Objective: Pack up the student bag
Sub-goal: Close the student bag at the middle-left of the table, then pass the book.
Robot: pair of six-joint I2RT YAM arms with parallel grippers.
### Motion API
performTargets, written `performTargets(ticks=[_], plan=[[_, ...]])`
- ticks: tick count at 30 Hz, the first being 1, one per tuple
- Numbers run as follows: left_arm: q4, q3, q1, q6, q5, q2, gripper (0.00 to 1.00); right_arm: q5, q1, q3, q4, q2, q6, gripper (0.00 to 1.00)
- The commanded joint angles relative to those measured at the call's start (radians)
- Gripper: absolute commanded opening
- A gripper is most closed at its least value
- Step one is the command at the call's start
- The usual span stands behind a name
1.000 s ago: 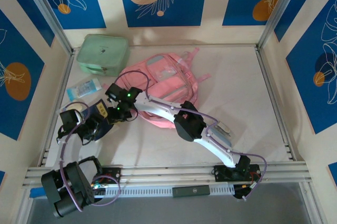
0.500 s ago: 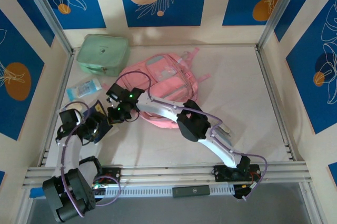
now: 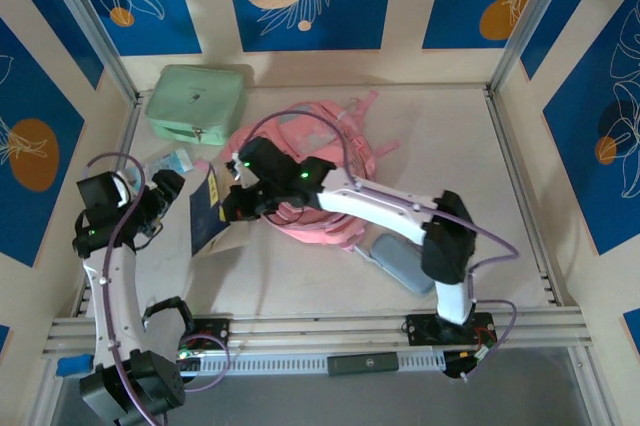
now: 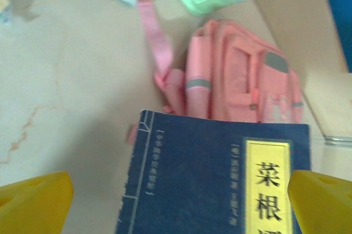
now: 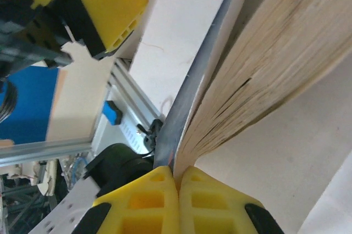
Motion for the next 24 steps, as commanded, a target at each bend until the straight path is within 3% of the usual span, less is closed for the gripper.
performTargets(ticks=[1, 7, 11, 17, 20, 24], plan=[[-0.068, 0.048, 0.000, 0.023, 0.141, -0.015, 1.00, -0.007, -0.048, -0.097, 0.088, -0.137, -0.017, 0.00], [0.124, -0.034, -0.005, -0.172, 0.299, -0.095, 0.94, -0.236, -0.191, -0.266, 0.225, -0.277, -0.016, 0.00], [0.250, -0.067, -0.070, -0.277, 0.306, -0.109, 0.92, -0.282, -0.247, -0.307, 0.254, -0.320, -0.046, 0.00], [0.460, -0.115, -0.253, -0.442, 0.245, -0.041, 0.89, -0.385, -0.298, -0.344, 0.338, -0.342, -0.050, 0.00], [0.489, -0.113, -0.361, -0.445, 0.120, -0.025, 0.89, -0.435, -0.334, -0.344, 0.344, -0.346, -0.057, 0.00], [0.610, -0.151, -0.456, -0.541, 0.053, 0.012, 0.88, -0.487, -0.356, -0.380, 0.438, -0.367, -0.034, 0.00]])
